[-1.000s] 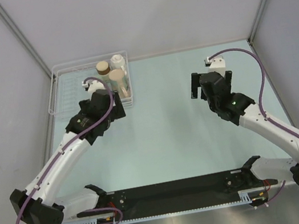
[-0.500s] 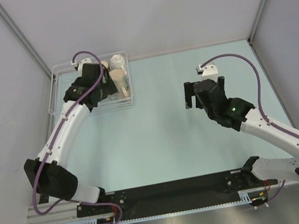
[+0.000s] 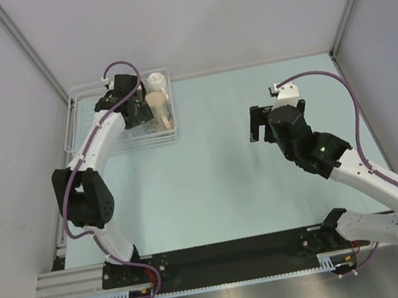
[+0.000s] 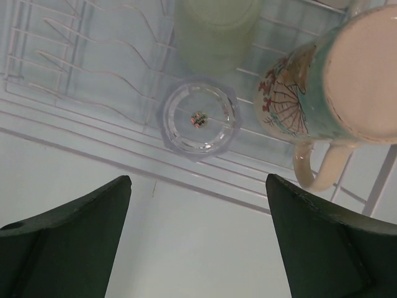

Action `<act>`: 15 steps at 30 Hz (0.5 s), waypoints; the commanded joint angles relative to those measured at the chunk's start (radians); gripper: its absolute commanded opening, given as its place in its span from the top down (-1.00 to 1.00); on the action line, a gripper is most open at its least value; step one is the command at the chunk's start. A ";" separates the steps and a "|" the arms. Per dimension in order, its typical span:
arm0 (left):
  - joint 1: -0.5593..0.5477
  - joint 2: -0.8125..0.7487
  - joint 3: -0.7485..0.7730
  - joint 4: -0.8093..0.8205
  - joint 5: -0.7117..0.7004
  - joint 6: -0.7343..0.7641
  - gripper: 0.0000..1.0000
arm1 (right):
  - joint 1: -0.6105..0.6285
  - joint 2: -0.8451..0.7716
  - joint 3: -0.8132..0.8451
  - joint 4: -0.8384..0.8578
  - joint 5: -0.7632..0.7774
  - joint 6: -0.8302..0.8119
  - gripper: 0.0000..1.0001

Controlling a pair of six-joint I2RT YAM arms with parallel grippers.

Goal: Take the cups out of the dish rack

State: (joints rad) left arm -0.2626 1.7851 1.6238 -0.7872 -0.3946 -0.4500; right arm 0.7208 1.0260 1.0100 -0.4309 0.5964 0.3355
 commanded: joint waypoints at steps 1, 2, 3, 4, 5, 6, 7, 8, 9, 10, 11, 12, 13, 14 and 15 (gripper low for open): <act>0.040 0.017 0.071 0.037 0.023 0.039 -0.92 | 0.006 -0.001 -0.001 0.023 0.020 -0.030 -0.99; 0.046 0.022 0.074 0.051 0.033 0.043 -0.93 | 0.006 0.003 -0.002 0.030 0.020 -0.032 -1.00; 0.052 0.031 0.083 0.057 0.043 0.045 -0.93 | 0.005 0.006 -0.004 0.034 0.020 -0.038 -0.99; 0.062 0.048 0.091 0.062 0.056 0.051 -0.92 | 0.003 0.012 -0.001 0.038 0.020 -0.038 -1.00; 0.063 0.062 0.100 0.062 0.060 0.054 -0.90 | 0.003 0.019 0.004 0.046 0.014 -0.038 -0.99; 0.066 0.071 0.114 0.062 0.065 0.059 -0.87 | 0.002 0.029 0.009 0.047 0.014 -0.036 -0.99; 0.069 0.091 0.120 0.063 0.072 0.063 -0.86 | 0.002 0.035 0.012 0.052 0.010 -0.036 -0.99; 0.069 0.095 0.123 0.066 0.083 0.065 -0.83 | 0.002 0.040 0.015 0.054 0.008 -0.035 -0.99; 0.071 0.102 0.123 0.071 0.089 0.062 -0.82 | 0.002 0.049 0.016 0.055 0.006 -0.035 -0.99; 0.071 0.109 0.122 0.078 0.092 0.060 -0.82 | 0.002 0.052 0.018 0.058 0.003 -0.038 -0.99; 0.071 0.115 0.122 0.083 0.099 0.059 -0.82 | 0.002 0.057 0.021 0.060 0.000 -0.041 -0.99; 0.071 0.122 0.122 0.083 0.103 0.057 -0.82 | 0.002 0.065 0.022 0.058 0.000 -0.041 -1.00; 0.071 0.126 0.123 0.085 0.105 0.053 -0.82 | 0.000 0.069 0.022 0.061 -0.001 -0.047 -0.99; 0.071 0.135 0.122 0.085 0.106 0.048 -0.82 | -0.001 0.072 0.022 0.061 -0.003 -0.050 -0.99; 0.071 0.138 0.119 0.085 0.114 0.043 -0.82 | -0.001 0.080 0.024 0.063 -0.001 -0.053 -0.99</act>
State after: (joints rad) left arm -0.1947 1.9099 1.7092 -0.7261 -0.3161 -0.4088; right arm 0.7223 1.0935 1.0092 -0.4091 0.5926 0.3065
